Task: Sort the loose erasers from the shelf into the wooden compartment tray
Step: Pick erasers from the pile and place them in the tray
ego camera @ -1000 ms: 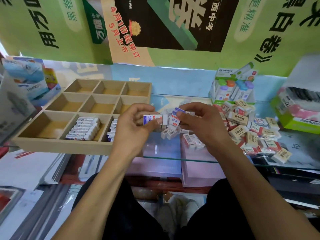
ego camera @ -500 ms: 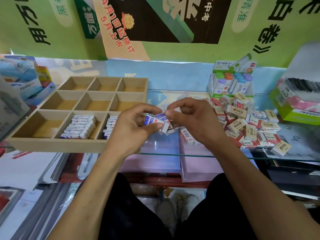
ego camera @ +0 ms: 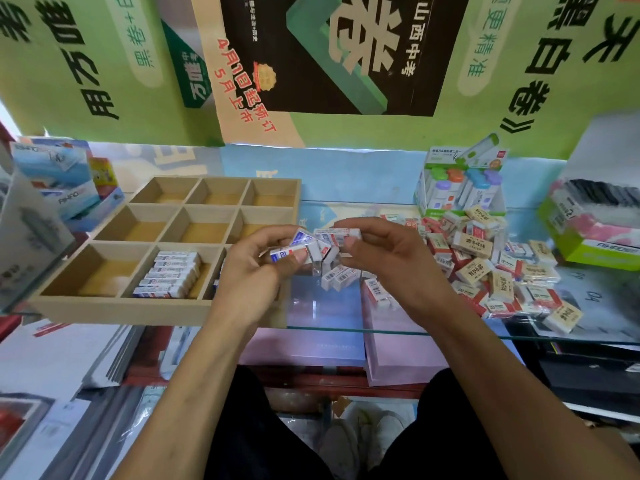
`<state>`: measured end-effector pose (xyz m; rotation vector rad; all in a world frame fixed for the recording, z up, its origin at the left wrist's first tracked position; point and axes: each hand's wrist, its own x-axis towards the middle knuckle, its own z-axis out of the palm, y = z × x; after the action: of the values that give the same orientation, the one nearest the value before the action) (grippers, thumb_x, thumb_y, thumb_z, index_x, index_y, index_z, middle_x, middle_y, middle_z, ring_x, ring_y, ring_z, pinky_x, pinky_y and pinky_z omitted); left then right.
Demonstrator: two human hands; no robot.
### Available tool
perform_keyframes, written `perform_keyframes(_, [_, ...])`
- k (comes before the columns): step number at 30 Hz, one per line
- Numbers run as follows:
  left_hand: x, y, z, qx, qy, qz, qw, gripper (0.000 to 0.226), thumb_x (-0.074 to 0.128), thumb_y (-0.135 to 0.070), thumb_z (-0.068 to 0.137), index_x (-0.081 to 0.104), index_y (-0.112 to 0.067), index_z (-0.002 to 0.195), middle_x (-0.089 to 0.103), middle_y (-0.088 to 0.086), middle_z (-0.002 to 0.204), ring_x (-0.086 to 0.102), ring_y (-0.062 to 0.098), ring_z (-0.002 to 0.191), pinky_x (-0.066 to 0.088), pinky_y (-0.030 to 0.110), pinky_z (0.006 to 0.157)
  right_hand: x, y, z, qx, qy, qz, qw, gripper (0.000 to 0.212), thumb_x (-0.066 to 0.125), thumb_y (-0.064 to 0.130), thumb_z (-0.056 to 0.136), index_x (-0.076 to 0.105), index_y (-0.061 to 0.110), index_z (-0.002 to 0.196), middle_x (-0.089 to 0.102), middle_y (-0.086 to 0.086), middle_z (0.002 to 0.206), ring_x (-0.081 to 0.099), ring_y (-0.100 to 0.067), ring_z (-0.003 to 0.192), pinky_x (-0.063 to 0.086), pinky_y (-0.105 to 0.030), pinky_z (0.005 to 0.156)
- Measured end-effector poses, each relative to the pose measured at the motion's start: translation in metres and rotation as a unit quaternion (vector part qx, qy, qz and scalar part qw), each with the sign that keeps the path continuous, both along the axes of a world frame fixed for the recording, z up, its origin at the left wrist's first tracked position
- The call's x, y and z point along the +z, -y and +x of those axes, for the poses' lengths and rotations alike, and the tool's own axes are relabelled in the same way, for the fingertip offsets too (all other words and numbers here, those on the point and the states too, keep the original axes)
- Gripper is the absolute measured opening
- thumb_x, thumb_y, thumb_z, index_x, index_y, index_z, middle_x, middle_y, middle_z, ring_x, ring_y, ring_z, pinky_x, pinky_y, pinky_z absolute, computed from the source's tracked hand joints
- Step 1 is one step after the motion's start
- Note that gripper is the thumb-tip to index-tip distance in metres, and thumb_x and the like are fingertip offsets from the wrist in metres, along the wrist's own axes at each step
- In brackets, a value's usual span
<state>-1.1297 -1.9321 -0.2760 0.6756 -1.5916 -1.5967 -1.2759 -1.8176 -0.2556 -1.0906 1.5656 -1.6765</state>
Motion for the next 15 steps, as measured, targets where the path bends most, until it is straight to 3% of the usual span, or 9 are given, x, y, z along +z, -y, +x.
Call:
perform_keyframes(5, [0.002, -0.001, 0.001, -0.013, -0.056, 0.060, 0.997, 0.024, 0.069, 0.001, 0.079, 0.068, -0.008, 0.101, 0.072, 0.011, 0.097, 0.067, 0.046, 0.092, 0.053, 0.046, 0.088, 0.004, 0.004, 0.008, 0.007, 0.034, -0.013, 0.999, 0.034, 0.073, -0.004, 0.078, 0.067, 0.007, 0.109, 0.075, -0.008, 0.098, 0.072, -0.018, 0.088, 0.056, -0.024, 0.075])
perform_keyframes(9, [0.007, -0.005, 0.002, -0.006, -0.038, 0.042, 0.998, 0.026, 0.071, 0.002, 0.078, 0.067, -0.010, 0.101, 0.072, 0.007, 0.094, 0.070, 0.033, 0.084, 0.056, 0.027, 0.070, 0.002, 0.008, 0.011, -0.026, -0.021, -0.032, 0.999, 0.032, 0.072, -0.007, 0.078, 0.067, 0.014, 0.102, 0.073, 0.000, 0.095, 0.072, -0.010, 0.085, 0.056, -0.020, 0.073])
perform_keyframes(13, [0.012, -0.007, 0.009, -0.017, 0.034, -0.070, 0.997, 0.041, 0.074, -0.002, 0.079, 0.067, -0.023, 0.112, 0.066, -0.003, 0.094, 0.067, 0.008, 0.078, 0.053, 0.017, 0.070, 0.003, 0.007, 0.012, -0.006, -0.083, -0.023, 0.996, 0.031, 0.067, -0.002, 0.085, 0.063, 0.015, 0.111, 0.071, -0.001, 0.099, 0.070, -0.009, 0.089, 0.055, -0.021, 0.077])
perform_keyframes(15, [0.014, -0.008, 0.015, -0.032, 0.035, -0.083, 0.995, 0.040, 0.073, -0.002, 0.079, 0.067, -0.022, 0.114, 0.068, -0.005, 0.099, 0.067, 0.007, 0.080, 0.054, 0.018, 0.071, 0.003, 0.006, 0.013, 0.015, -0.115, -0.013, 0.993, 0.026, 0.064, 0.002, 0.089, 0.063, 0.017, 0.111, 0.071, 0.000, 0.100, 0.069, -0.010, 0.091, 0.056, -0.023, 0.079])
